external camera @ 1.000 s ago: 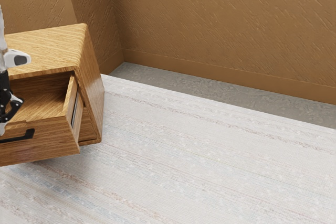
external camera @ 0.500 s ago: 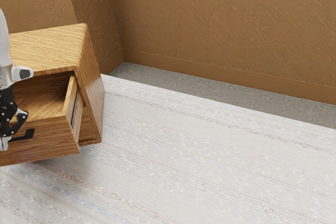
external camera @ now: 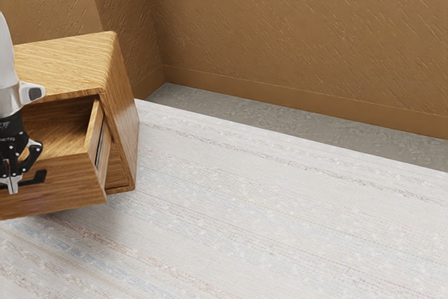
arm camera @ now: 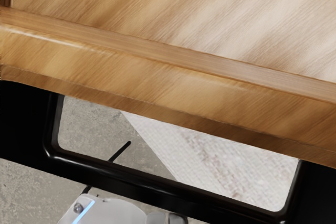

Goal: Push the drawer handle with one arm to close the drawer

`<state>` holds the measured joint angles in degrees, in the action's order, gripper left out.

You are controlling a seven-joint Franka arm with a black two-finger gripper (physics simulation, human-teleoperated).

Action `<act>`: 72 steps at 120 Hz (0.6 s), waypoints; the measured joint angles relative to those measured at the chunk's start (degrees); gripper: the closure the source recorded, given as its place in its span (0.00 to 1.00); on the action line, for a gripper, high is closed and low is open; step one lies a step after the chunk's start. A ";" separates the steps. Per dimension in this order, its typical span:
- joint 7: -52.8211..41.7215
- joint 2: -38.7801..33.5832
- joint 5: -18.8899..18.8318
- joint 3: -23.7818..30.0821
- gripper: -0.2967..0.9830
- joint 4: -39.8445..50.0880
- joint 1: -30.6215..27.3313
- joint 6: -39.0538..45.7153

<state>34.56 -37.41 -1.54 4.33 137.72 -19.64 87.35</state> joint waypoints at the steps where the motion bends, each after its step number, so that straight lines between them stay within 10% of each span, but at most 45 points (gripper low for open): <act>1: 0.07 0.02 -0.02 -0.03 0.85 0.00 -0.01 0.10; 72: 4.08 3.14 -3.94 -1.88 0.85 -1.10 0.19 8.47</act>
<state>38.64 -34.27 -5.49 2.45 136.62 -19.45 95.82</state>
